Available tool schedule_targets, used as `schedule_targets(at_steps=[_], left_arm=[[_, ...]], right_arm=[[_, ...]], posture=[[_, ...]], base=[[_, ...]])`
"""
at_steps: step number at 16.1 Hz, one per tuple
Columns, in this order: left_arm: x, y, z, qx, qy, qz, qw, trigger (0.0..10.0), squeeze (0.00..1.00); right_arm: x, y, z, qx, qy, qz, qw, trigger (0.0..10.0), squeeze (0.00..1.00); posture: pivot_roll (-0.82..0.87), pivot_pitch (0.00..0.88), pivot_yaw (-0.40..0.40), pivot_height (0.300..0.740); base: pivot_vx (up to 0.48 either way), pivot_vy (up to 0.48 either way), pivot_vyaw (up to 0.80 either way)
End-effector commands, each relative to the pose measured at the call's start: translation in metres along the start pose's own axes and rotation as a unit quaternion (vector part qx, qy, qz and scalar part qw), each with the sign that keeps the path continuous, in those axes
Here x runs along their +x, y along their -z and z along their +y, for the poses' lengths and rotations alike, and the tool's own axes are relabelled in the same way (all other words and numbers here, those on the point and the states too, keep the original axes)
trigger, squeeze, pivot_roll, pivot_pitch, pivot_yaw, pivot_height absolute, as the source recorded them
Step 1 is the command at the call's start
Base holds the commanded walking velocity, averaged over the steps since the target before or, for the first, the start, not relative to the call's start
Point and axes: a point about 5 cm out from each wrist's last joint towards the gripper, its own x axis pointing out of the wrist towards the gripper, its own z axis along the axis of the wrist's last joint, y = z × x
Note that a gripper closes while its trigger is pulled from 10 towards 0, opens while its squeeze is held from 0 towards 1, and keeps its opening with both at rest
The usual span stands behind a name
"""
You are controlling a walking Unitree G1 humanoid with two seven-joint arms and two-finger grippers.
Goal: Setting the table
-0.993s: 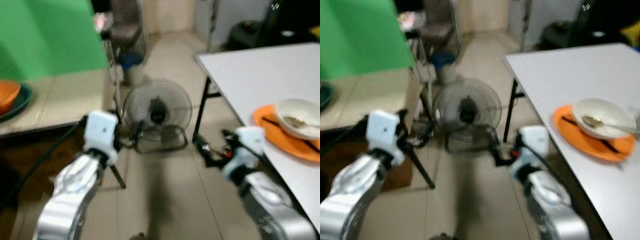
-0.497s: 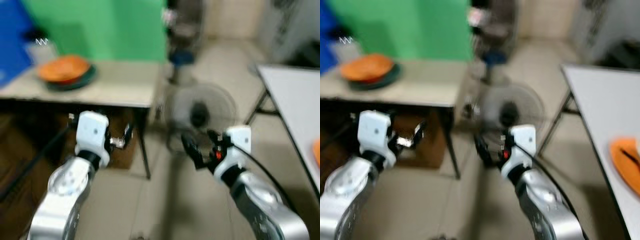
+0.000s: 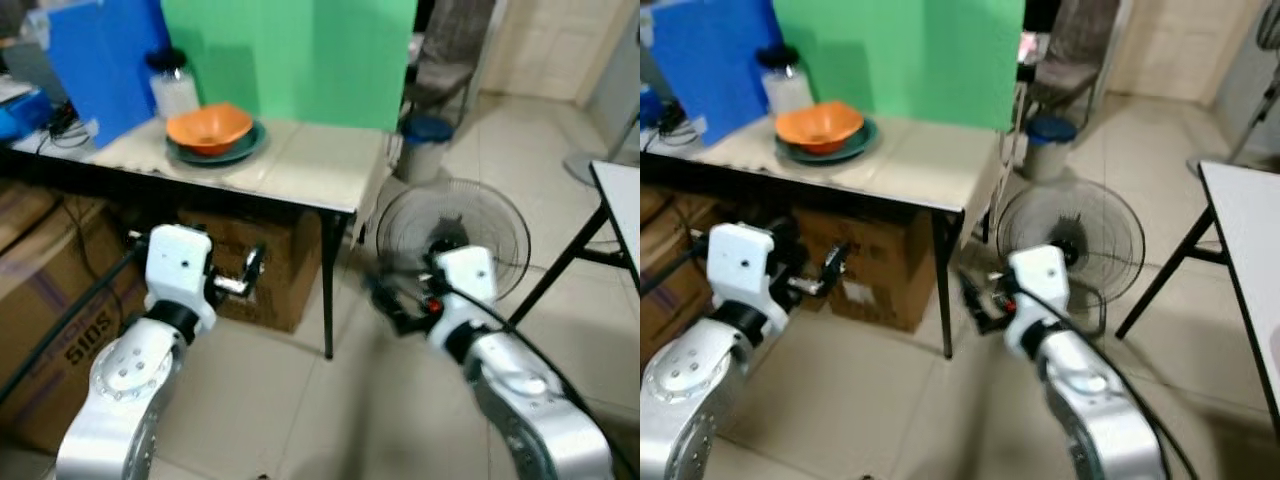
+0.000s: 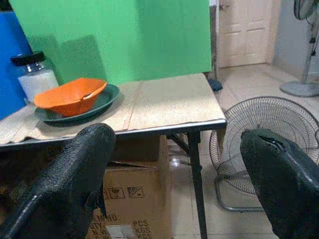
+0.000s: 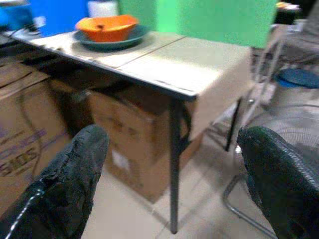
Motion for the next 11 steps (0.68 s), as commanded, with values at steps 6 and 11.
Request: schedule_targets(at_steps=[6, 11], left_arm=[[-0.0008, -0.0028, 0.0018, 0.007, -0.003, -0.005, 1.000, 10.0, 0.00], [-0.0020, -0.0025, 0.0062, 0.017, -0.003, -0.002, 1.000, 10.0, 0.00]], right_arm=[[0.0051, -0.0087, 0.0107, -0.001, -0.045, -0.034, 0.998, 10.0, 0.00], [0.0059, -0.0089, 0.0118, 0.044, -0.050, -0.039, 0.997, 10.0, 0.00]], posture=[[0.19, 0.000, 0.017, 0.740], [0.19, 0.000, 0.014, 0.740]], base=[[0.336, 0.000, 0.44], [0.335, 0.000, 0.00]])
